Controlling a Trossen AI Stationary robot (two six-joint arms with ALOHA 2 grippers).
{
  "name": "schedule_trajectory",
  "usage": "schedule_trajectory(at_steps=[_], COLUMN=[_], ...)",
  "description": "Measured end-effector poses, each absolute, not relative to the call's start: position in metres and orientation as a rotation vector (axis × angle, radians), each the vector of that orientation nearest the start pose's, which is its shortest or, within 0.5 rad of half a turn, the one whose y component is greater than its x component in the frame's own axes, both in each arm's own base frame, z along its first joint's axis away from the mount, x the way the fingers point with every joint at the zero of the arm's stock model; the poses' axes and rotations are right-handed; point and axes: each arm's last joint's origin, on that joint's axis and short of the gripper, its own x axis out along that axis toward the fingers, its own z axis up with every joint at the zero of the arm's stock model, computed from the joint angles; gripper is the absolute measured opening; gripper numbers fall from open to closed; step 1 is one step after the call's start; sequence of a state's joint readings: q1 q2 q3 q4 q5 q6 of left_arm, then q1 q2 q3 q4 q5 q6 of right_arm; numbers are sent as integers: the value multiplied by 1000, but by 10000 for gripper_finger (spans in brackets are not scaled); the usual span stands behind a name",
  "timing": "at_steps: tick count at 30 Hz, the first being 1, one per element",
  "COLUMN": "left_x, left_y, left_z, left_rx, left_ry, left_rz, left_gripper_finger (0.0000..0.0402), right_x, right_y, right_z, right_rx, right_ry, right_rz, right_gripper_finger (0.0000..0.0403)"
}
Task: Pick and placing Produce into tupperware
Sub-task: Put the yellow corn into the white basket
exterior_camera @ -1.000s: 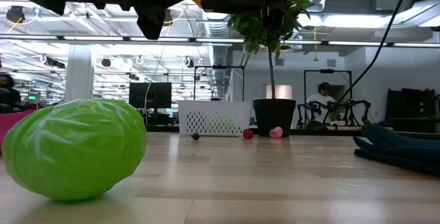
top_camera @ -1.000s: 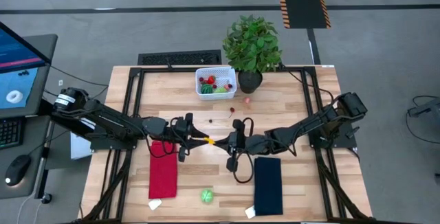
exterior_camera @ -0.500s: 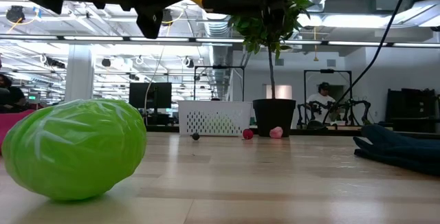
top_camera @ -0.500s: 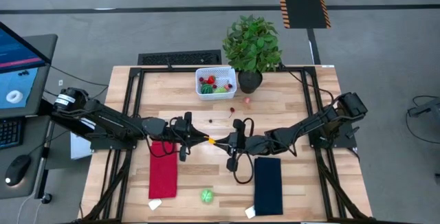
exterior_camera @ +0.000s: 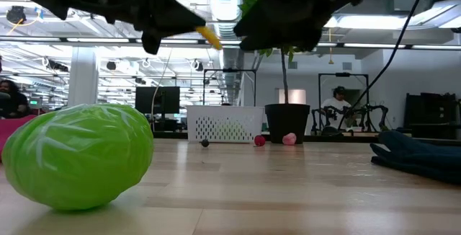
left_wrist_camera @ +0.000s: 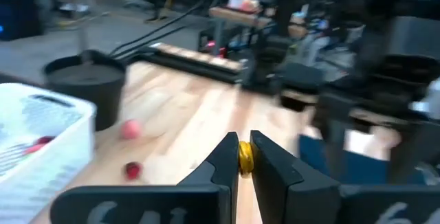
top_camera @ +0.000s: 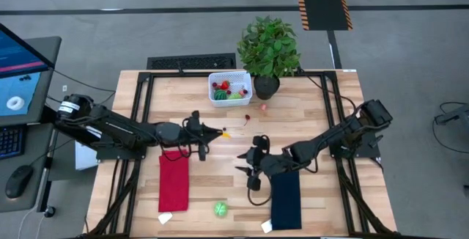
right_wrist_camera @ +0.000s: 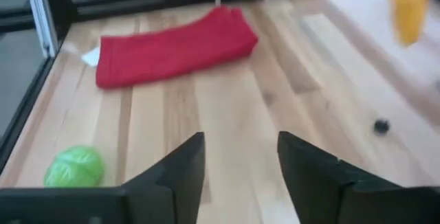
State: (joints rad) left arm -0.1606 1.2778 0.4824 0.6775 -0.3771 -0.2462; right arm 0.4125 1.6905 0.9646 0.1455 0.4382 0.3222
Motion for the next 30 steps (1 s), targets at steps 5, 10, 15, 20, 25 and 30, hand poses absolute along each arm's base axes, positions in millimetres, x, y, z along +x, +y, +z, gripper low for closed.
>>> schedule_trajectory(at_steps=[5, 10, 15, 20, 25, 30], left_x=[252, 250, 244, 229, 215, 226], left_y=[-6, 27, 66, 106, 139, 148], left_z=[209, 209, 208, 205, 203, 213], left_rx=[-212, -258, -369, -490, -588, -610], left_ry=[104, 92, 75, 62, 139, 150], left_rz=[346, 451, 477, 585, 724, 618], left_gripper_finger=[17, 18, 18, 18, 18, 18], right_x=[320, 315, 315, 316, 316, 316], right_y=[147, 157, 157, 155, 155, 155], right_z=[195, 196, 196, 196, 196, 196], right_rx=[95, 78, 75, 77, 78, 80], right_ry=[532, 513, 510, 509, 509, 505], right_rz=[-77, -82, -92, -98, -98, -97], right_gripper_finger=[228, 225, 222, 221, 221, 221])
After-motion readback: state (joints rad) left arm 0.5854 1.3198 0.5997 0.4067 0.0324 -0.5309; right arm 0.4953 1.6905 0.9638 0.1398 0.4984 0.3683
